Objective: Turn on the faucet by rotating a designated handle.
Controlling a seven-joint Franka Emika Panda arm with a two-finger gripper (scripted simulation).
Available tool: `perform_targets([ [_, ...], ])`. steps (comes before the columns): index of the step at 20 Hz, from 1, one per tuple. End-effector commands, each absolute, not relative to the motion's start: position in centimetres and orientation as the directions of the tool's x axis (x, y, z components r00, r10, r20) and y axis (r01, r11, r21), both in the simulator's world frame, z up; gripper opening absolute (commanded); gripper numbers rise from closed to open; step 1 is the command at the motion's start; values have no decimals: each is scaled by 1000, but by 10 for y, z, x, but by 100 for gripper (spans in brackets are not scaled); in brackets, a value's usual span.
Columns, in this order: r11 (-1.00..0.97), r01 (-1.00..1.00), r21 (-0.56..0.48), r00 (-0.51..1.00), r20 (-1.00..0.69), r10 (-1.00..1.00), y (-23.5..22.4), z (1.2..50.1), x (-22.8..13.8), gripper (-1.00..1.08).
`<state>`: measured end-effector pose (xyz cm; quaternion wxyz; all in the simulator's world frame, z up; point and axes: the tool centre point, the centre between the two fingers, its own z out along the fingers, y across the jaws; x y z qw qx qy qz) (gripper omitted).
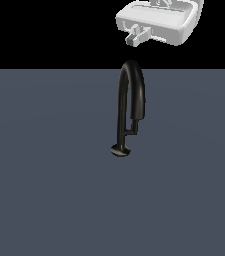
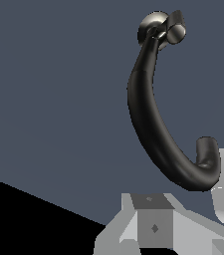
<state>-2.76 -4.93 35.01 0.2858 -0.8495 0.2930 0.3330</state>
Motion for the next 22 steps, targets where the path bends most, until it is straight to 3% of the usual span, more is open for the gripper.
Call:
perform_targets([
  [1, -626, -726, -284, 561, -771, -301, -53, 337, -17, -100],
  [11, -442, -870, -217, 349, -906, -241, -68, 273, 18, -100],
  [22, -218, -974, -66, 90, -991, -101, -76, 189, 40, -100],
])
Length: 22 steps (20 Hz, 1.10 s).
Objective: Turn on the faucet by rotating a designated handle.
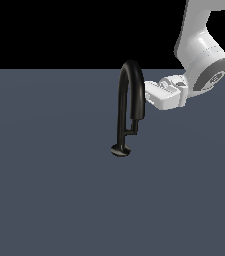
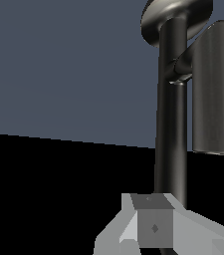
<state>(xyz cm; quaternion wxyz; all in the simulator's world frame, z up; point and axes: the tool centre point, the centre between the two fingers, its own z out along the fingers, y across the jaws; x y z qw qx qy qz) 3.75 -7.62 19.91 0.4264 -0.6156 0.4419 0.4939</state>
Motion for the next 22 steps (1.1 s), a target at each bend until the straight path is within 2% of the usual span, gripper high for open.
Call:
perform_targets([
  [1, -202, -978, -52, 71, -994, -88, -76, 182, 40, -100],
  [10, -112, -993, 32, -31, -999, -10, -74, 145, 42, -100],
  [22, -107, -993, 38, -38, -999, -5, -74, 146, 31, -100],
])
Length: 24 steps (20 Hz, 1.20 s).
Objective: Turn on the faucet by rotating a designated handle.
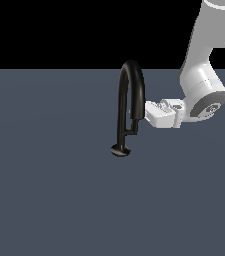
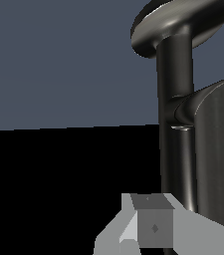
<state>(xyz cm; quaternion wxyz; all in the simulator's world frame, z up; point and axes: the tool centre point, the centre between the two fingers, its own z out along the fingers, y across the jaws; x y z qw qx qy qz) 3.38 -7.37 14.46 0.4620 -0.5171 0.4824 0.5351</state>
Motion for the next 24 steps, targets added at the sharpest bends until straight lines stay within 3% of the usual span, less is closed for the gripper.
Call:
perform_targets([
  [1, -107, -993, 38, -38, -999, -5, -74, 147, 28, -100],
  [24, -104, -994, 34, -33, -999, -6, -80, 151, -26, -100],
])
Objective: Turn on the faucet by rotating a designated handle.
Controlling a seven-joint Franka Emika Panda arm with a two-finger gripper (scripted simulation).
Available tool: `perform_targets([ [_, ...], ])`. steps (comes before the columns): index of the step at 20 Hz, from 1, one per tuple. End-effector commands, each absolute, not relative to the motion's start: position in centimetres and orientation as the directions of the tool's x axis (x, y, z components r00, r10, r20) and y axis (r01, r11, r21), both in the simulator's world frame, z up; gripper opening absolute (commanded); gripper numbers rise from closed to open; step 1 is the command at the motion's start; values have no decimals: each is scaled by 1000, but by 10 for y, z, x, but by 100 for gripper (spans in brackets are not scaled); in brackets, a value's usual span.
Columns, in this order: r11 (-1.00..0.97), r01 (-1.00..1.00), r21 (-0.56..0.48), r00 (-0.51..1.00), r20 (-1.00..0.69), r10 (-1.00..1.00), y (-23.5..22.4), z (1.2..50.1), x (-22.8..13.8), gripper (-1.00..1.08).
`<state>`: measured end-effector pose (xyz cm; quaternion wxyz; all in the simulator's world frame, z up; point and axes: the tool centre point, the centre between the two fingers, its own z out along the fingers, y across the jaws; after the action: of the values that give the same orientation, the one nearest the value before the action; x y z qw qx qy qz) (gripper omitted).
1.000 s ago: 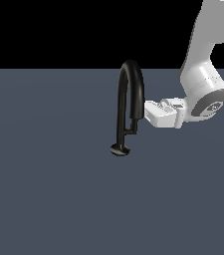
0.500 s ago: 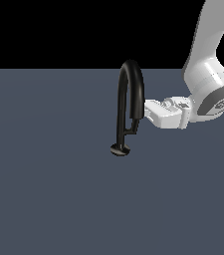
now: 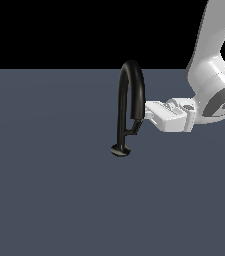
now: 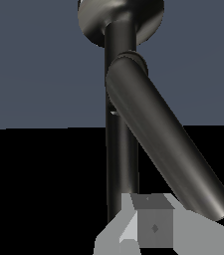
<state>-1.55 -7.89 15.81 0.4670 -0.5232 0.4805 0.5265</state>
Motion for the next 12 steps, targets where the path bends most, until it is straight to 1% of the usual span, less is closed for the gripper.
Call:
perform_targets([
  [1, -105, -994, 34, -34, -999, -6, -80, 149, -30, -100],
  [8, -107, -994, 37, -37, -999, -4, -83, 139, -56, -100],
  [9, -107, -994, 37, -37, -999, -4, -83, 139, -56, -100],
  [10, -106, -994, 15, -14, -1000, -8, -82, 149, -46, -100],
  [12, -106, -994, 19, -19, -1000, -7, -83, 136, -52, -100],
])
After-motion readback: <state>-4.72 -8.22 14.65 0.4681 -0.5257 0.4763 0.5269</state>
